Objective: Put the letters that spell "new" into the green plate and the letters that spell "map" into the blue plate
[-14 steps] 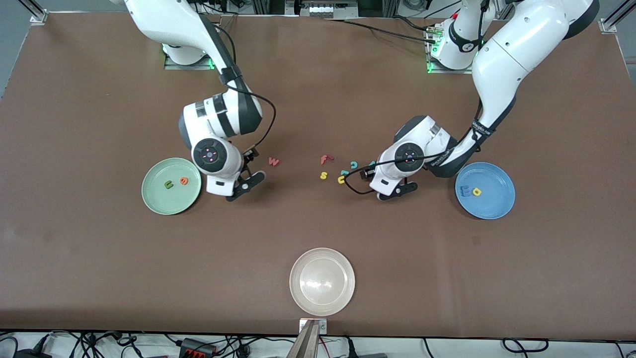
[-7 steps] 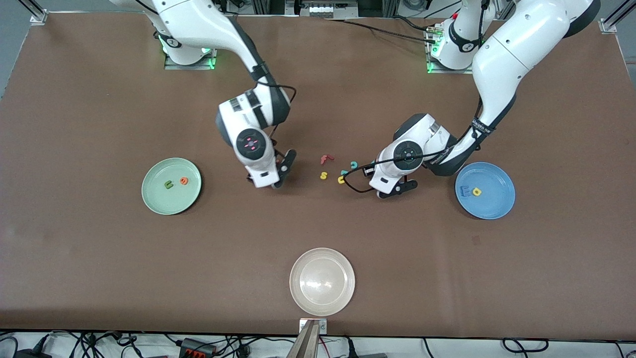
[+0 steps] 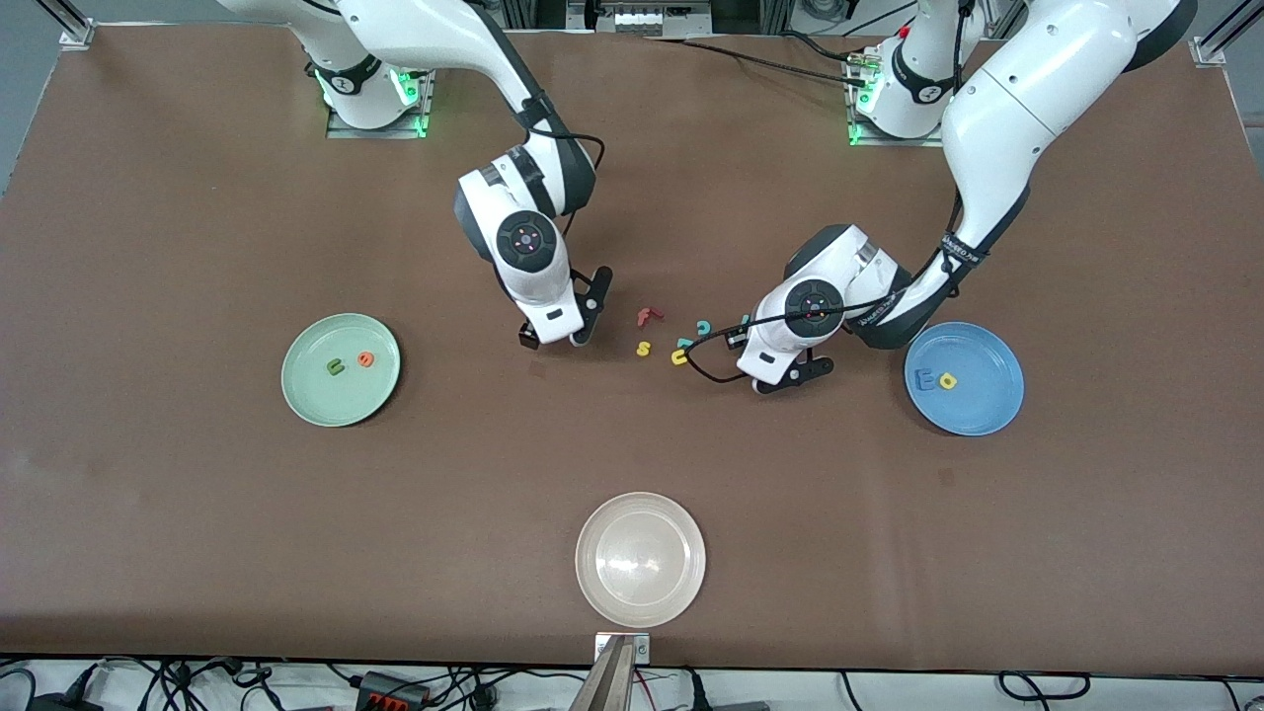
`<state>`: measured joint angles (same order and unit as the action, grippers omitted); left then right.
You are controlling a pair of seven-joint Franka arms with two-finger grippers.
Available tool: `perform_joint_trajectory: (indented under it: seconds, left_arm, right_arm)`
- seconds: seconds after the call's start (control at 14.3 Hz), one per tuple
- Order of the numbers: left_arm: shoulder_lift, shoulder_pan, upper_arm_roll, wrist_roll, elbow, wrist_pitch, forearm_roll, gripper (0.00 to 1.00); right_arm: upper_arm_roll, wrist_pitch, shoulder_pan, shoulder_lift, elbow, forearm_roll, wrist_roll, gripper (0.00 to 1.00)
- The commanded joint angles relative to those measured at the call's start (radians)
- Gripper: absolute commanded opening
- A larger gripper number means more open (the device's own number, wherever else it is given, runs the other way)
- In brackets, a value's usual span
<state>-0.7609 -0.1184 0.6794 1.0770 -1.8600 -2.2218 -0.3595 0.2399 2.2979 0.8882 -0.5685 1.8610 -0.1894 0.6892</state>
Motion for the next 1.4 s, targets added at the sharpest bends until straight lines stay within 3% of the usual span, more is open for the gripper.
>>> perform_joint_trajectory:
  seconds: [0.0,0.28,0.42,0.7,0.91,1.05,1.12,1.26,1.33]
  left_arm:
    - [-0.002,-0.006,0.002,-0.003,-0.007,-0.027,-0.013,0.19]
    - [0.008,-0.007,0.005,0.000,0.011,-0.016,-0.013,0.21]
    - [0.011,-0.007,0.005,-0.003,0.022,0.004,-0.018,0.15]
    - [0.017,-0.006,0.016,-0.126,0.103,0.146,-0.019,0.17]
    - [0.017,-0.010,0.009,-0.295,0.116,0.171,-0.029,0.33]
    - [0.049,-0.049,0.009,-0.440,0.120,0.177,-0.025,0.68]
    - [0.052,-0.062,0.012,-0.466,0.120,0.182,-0.025,0.71]
    - [0.052,-0.098,0.014,-0.518,0.127,0.198,-0.025,1.00]
    - [0.052,-0.118,0.017,-0.552,0.130,0.198,-0.025,1.00]
  right_arm:
    - [-0.004,0.095,0.000,0.056,0.109,-0.010,0.050,1.00]
    - [-0.002,0.118,0.023,0.042,0.125,-0.010,0.059,1.00]
    - [-0.004,0.143,0.028,0.021,0.125,-0.010,0.059,0.96]
    - [-0.002,0.156,0.034,0.006,0.125,-0.010,0.064,0.89]
    - [-0.002,0.169,0.034,-0.008,0.125,-0.005,0.064,0.73]
    - [-0.002,0.179,0.035,-0.016,0.124,-0.005,0.064,0.66]
    - [-0.002,0.179,0.035,-0.016,0.125,-0.005,0.064,0.65]
    - [-0.002,0.181,0.035,-0.016,0.125,-0.004,0.064,0.56]
    - [-0.002,0.181,0.035,-0.016,0.124,-0.002,0.064,0.50]
